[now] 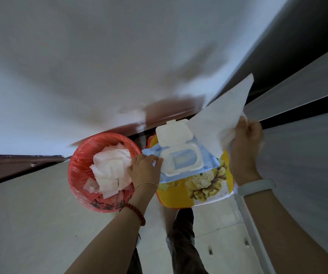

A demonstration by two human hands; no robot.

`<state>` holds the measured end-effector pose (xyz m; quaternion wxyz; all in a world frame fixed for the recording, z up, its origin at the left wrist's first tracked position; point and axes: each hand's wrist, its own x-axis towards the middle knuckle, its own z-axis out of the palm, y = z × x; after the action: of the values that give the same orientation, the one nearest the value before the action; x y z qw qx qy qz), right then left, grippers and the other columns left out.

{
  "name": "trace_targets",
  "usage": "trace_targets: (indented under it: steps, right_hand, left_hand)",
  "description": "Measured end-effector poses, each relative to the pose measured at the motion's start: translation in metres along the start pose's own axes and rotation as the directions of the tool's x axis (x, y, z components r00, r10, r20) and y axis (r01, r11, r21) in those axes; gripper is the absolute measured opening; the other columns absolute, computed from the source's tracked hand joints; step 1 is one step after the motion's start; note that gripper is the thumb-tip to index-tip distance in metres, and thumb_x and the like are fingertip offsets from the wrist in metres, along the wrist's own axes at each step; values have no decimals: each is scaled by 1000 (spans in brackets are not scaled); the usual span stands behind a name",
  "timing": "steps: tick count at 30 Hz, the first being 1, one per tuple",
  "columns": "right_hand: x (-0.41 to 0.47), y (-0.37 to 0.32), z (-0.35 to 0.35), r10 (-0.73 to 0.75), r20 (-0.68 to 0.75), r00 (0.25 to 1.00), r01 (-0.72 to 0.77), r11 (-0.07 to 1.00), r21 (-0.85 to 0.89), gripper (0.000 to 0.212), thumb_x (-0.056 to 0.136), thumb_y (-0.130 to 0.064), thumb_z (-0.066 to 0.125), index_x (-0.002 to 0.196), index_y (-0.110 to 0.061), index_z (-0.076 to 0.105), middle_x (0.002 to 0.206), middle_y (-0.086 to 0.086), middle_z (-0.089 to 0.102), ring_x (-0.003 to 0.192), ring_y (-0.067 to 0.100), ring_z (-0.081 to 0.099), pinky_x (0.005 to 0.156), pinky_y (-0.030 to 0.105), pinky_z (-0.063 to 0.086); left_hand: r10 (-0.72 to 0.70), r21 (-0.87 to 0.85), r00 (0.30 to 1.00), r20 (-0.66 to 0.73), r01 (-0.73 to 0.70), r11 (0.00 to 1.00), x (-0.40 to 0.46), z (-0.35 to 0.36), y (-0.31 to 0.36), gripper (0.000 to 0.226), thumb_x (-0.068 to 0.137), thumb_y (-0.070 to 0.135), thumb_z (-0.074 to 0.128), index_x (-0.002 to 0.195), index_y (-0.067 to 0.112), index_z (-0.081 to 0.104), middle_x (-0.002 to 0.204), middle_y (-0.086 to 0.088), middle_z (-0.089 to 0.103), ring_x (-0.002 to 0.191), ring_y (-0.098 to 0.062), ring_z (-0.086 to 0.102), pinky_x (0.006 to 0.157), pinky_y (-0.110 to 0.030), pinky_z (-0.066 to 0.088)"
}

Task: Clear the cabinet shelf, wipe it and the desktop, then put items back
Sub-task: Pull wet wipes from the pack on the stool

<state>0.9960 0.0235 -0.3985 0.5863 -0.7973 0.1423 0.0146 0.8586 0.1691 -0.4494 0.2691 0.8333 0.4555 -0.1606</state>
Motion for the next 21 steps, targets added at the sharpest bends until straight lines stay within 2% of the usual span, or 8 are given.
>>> trace_targets:
  steps: [3,6,10,12,13,15,18,21]
  right_hand:
    - [-27,-11,-8,-5,181,983,25,994,-108,33,95,-14,49,63,-21,41,58,-3,42,47,-2,40,47,12,32]
    - [-58,-29,-22,73,291,954,-42,993,-110,32,95,-18,48,65,-11,42,58,-2,39,49,-1,39,48,12,32]
    - [-102,-76,-42,213,414,885,-199,977,-77,19,93,-16,51,75,-12,52,67,1,50,61,5,45,62,26,40]
    - [-128,-111,-52,298,537,789,-333,942,-33,3,90,-9,55,90,-12,57,80,5,60,72,16,55,70,33,46]
    - [-141,-128,-56,309,600,738,-371,928,-21,8,88,-6,56,94,-10,57,84,6,62,75,18,57,71,33,48]
    - [-165,-162,-63,249,686,683,-316,948,-29,8,88,-5,56,96,-7,57,82,6,63,73,17,58,65,25,50]
    - [-202,-212,-65,160,734,660,-228,974,-8,4,89,-6,55,89,-9,57,77,4,60,66,9,57,60,19,48]
    - [-238,-251,-60,154,787,597,-306,951,46,5,83,-10,59,88,-10,57,81,10,64,76,22,61,68,36,51]
  left_hand:
    - [-37,-118,999,34,41,992,-13,-15,7,37,85,41,58,115,20,60,119,-9,54,116,-26,43,96,-39,32]
    - [3,-347,999,52,15,938,-34,-44,16,46,83,32,64,121,9,53,120,-16,54,113,-29,47,93,-36,38]
    - [23,-713,969,245,164,682,-84,-104,24,20,93,28,48,102,16,60,105,-12,60,96,-17,51,77,-24,40]
    - [-25,-777,908,419,373,507,-111,-135,24,30,92,44,42,109,22,55,110,-6,61,98,-15,53,87,-31,40]
    - [-18,-790,873,488,450,417,-124,-150,24,36,91,49,38,114,24,50,111,-1,59,102,-15,53,92,-35,39]
    - [48,-808,841,539,500,312,-153,-185,21,38,93,49,31,118,24,46,106,4,57,104,-17,51,93,-36,39]
    - [110,-889,898,425,392,236,-194,-244,11,31,94,29,42,113,7,55,89,1,64,81,-15,59,70,-30,52]
    - [59,-953,980,191,171,250,-226,-296,-15,13,83,20,64,87,8,66,84,-11,69,79,-25,63,74,-38,55]
